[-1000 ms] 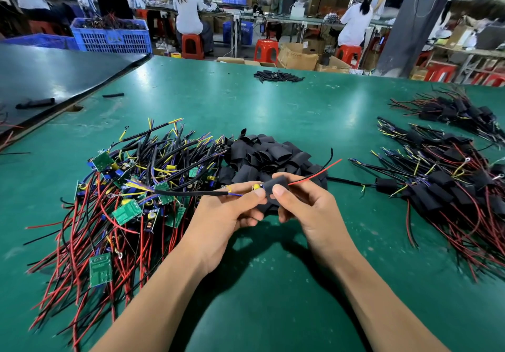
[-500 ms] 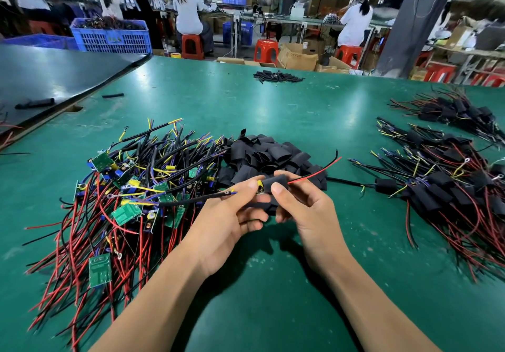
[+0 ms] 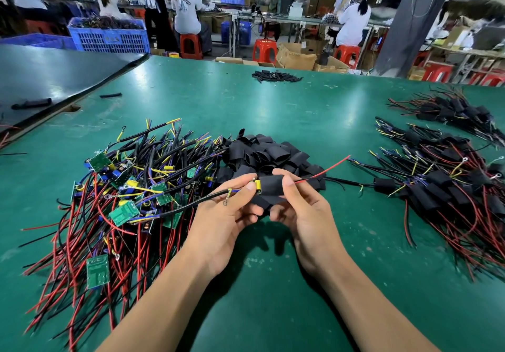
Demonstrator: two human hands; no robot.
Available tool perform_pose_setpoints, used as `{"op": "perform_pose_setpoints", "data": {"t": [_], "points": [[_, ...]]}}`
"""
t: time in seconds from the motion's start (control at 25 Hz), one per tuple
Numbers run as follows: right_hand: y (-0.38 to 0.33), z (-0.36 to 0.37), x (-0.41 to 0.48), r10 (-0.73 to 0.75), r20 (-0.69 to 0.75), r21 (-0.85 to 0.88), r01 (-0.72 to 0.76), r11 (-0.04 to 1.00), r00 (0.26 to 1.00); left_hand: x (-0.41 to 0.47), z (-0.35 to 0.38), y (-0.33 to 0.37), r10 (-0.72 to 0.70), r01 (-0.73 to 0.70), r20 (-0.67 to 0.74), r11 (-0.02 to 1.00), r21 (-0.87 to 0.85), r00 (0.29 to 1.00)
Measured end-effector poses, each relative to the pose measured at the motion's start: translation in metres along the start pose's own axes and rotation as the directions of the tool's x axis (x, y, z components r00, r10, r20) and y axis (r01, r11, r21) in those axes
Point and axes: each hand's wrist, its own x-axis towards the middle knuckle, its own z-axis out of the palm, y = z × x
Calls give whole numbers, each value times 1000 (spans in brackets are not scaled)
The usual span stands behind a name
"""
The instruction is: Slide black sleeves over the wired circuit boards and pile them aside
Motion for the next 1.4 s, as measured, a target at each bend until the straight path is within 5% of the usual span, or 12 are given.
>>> {"op": "perform_pose_setpoints", "data": {"t": [0.44, 1.0, 1.4], "points": [[1, 4, 0, 70, 56, 92, -75, 993, 996, 1, -2, 2, -13, 12, 13, 999, 40, 1000], [0, 6, -1, 63, -58, 167, -53, 985, 996, -2, 9, 1, -120, 114, -31, 983, -145, 992], [4, 14, -5, -9, -97, 112, 20, 993, 995, -2, 9, -1, -85, 81, -64, 994, -72, 994]]}}
